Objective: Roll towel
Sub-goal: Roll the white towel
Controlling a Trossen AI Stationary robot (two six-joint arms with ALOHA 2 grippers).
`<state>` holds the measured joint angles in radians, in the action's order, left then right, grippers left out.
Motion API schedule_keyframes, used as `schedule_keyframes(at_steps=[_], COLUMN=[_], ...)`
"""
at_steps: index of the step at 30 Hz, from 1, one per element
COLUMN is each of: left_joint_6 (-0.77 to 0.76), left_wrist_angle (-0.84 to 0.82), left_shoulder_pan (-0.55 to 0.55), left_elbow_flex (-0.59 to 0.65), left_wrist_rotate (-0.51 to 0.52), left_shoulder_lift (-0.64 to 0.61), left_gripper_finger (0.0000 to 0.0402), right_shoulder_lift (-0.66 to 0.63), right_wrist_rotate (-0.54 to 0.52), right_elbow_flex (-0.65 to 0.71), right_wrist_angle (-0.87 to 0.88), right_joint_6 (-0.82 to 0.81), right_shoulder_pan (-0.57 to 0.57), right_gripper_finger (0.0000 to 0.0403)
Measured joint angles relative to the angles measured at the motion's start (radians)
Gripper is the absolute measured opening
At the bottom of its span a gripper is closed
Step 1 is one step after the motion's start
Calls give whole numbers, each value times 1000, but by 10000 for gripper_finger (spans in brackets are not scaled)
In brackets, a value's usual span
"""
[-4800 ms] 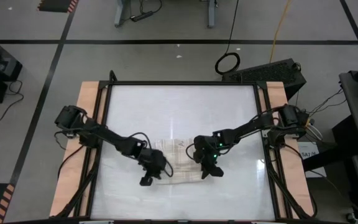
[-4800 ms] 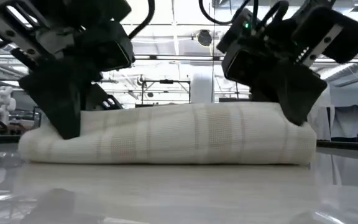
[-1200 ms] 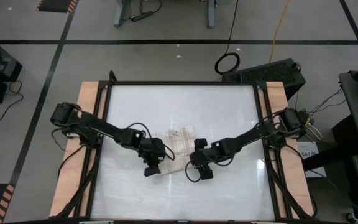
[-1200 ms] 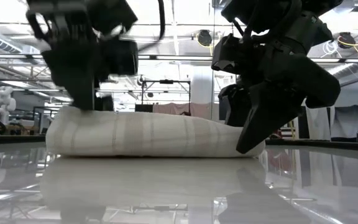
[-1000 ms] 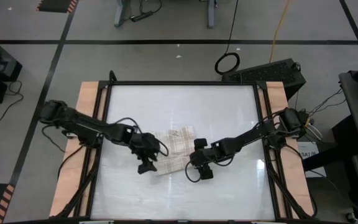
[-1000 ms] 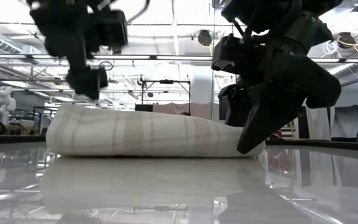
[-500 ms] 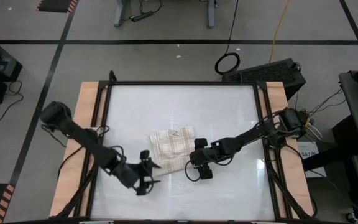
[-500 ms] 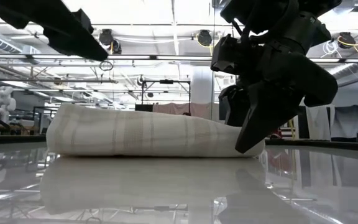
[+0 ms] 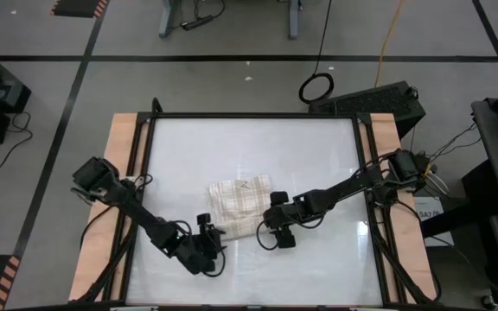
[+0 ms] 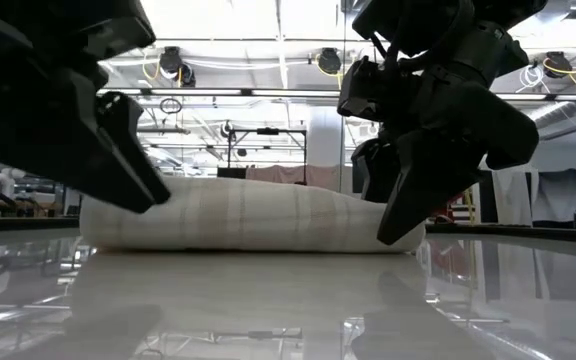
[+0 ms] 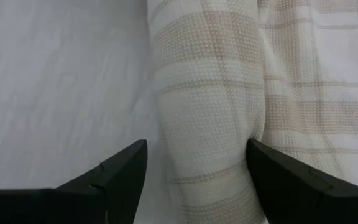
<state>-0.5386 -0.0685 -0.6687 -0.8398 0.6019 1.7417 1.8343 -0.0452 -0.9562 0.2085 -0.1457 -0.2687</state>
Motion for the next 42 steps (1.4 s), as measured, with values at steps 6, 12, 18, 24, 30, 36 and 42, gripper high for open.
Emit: schedule_keyframes(at_steps=[6,12,18,24,30,36,42], left_joint_6=[63,75,82,153,157,179,180], left_wrist_angle=[5,-54,-157,-168,-209,-214,-225], left_shoulder_pan=[-23,-26,-17,25,112,181,218], left_elbow_flex=[0,-2,-2,-2,-2,-5,-4], left_wrist_rotate=[63,79,88,71,-39,-138,-147], left_shoulder_lift=[0,0,0,-1,-3,-7,-4], left_gripper_finger=[264,336,354,354,354,327,222], right_shoulder_lift=[0,0,0,0,0,0,0], right_wrist_rotate=[0,0,0,13,22,23,24], right_elbow_flex=[0,0,0,0,0,0,0], right_wrist_angle=[0,0,1,1,1,4,7], right_joint_6=[-3,-2,3,20,52,63,112], right_shoulder_pan=[0,0,0,0,0,0,-1], right_gripper_finger=[263,263,263,263,263,263,263])
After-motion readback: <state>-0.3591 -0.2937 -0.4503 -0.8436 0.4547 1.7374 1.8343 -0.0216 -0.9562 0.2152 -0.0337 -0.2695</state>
